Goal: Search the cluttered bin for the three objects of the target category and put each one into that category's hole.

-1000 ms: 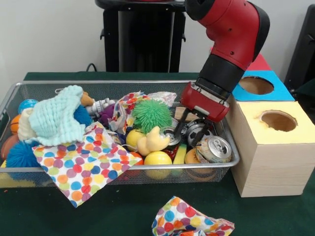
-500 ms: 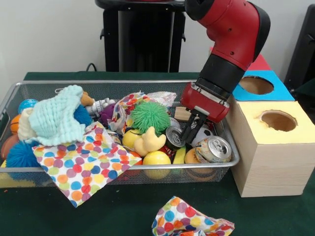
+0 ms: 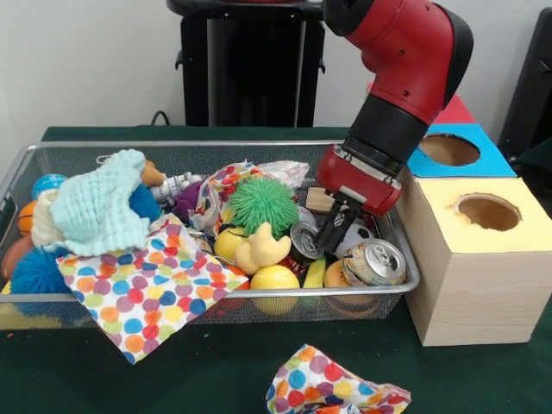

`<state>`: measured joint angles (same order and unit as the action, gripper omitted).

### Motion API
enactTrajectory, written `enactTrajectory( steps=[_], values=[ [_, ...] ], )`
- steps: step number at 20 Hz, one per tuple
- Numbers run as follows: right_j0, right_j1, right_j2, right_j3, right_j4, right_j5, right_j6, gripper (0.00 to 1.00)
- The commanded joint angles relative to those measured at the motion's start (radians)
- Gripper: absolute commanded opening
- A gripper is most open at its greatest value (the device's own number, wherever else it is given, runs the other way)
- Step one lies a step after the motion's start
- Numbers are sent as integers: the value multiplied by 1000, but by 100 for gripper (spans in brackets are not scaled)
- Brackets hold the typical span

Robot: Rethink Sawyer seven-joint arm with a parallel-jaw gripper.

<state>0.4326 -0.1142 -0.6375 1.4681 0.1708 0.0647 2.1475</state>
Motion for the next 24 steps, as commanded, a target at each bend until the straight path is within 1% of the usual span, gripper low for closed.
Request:
enactTrajectory(
  steps=[1, 3, 4, 7, 10, 12, 14, 16, 18, 22, 24],
  values=[
    [-77, -145, 152, 66, -32, 178, 48, 0],
    [-150, -257, 177, 82, -82, 286, -60, 0],
    [-182, -295, 188, 84, -104, 324, -105, 0],
    [-266, -377, 226, 78, -178, 399, -227, 0],
    [-329, -425, 275, 58, -248, 473, -325, 0],
    [-353, -441, 296, 52, -276, 497, -325, 0],
    [-368, -451, 309, 55, -294, 503, -290, 0],
    [-369, -457, 316, 73, -310, 488, -236, 0],
    [-358, -450, 314, 84, -340, 467, -194, 0],
    [-331, -413, 321, 52, -421, 498, -203, 0],
    [-320, -396, 326, 38, -441, 511, -188, 0]
  ],
)
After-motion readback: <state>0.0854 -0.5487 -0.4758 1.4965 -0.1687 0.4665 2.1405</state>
